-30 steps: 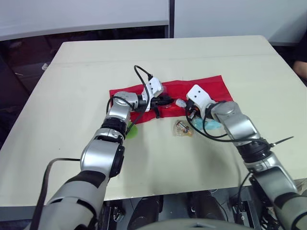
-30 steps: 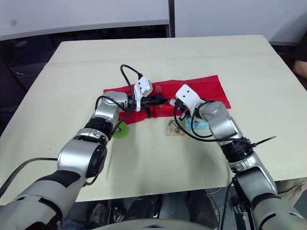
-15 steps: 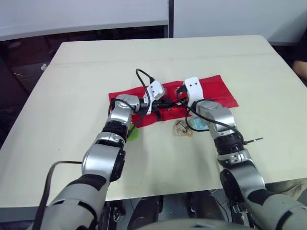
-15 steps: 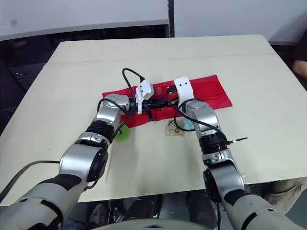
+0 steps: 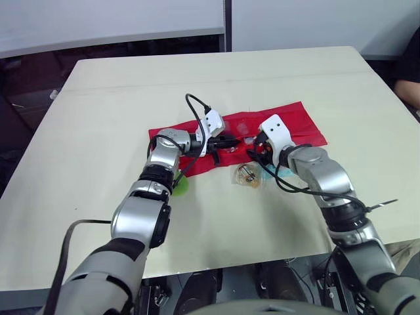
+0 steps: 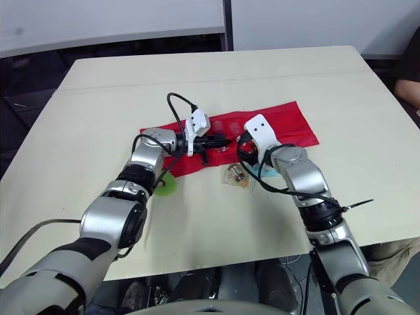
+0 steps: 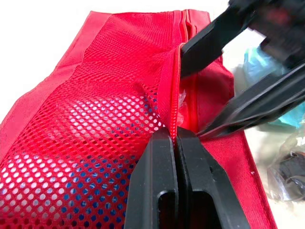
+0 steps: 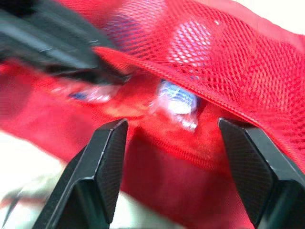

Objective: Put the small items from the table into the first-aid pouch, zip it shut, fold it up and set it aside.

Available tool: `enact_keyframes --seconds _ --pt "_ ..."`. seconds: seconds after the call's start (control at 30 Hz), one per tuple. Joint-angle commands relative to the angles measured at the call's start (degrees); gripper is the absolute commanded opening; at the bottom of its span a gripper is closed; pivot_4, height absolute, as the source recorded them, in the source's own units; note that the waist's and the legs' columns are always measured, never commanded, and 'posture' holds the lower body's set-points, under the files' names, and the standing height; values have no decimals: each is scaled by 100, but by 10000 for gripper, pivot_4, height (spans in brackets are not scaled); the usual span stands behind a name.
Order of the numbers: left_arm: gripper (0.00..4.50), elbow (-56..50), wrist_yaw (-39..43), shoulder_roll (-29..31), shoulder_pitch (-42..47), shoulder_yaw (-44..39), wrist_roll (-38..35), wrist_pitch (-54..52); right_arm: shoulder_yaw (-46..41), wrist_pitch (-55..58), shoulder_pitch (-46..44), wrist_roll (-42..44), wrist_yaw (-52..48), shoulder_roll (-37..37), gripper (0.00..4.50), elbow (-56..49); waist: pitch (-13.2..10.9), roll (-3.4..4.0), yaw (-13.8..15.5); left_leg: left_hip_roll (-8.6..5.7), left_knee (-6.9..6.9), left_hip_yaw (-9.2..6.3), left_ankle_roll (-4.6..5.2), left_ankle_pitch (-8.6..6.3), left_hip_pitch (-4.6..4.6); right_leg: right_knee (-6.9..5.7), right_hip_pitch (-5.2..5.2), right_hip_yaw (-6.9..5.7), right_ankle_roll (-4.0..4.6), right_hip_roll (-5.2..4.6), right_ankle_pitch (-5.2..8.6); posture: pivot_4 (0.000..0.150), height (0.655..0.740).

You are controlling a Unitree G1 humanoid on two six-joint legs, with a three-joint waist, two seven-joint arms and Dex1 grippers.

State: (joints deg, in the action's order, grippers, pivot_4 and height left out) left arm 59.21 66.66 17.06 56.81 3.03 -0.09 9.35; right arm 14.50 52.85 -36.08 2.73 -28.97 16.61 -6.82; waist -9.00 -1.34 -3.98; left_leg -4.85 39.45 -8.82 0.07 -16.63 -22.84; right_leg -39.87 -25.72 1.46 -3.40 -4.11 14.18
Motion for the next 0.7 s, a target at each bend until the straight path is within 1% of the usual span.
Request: enact_keyframes --seconds 0.03,0.1,0.17,0.2,0.27,0.43,0.7 --pt "0 -32 -14 40 185 -21 -57 115 149 -256 -27 -137 32 118 24700 -184 0 0 0 0 0 1 0 0 0 0 0 0 0 0 0 1500 7368" --pt "0 -18 -14 33 198 -14 -53 124 246 -391 -53 -263 130 137 14954 -46 0 0 0 0 0 1 0 0 0 -1 0 0 0 0 0 1500 7368" --pt "0 -6 -14 25 210 -12 -53 127 374 -558 -105 -452 268 116 4079 146 0 0 3 1 0 2 0 0 1 -1 0 1 0 -2 0 1500 7368" --pt "0 0 -11 23 214 -10 -52 132 460 -670 -140 -589 369 104 429 275 0 0 4 1 0 3 0 0 1 0 0 1 0 -2 0 1500 7368" --pt "0 17 -10 19 222 -9 -51 142 637 -955 -217 -857 551 83 429 536 0 0 5 0 0 3 0 0 0 0 0 1 0 -1 0 1500 7368" --pt "0 52 -11 16 237 -7 -47 167 720 -1506 -449 -1310 1204 -286 429 1259 0 0 3 1 1 3 0 0 1 -1 0 2 0 -2 0 1500 7368" --pt "0 83 -18 10 241 -2 -38 190 685 -2618 -687 -1405 1181 -707 429 1975 0 0 -4 1 1 3 0 0 1 0 0 2 0 -1 0 1500 7368"
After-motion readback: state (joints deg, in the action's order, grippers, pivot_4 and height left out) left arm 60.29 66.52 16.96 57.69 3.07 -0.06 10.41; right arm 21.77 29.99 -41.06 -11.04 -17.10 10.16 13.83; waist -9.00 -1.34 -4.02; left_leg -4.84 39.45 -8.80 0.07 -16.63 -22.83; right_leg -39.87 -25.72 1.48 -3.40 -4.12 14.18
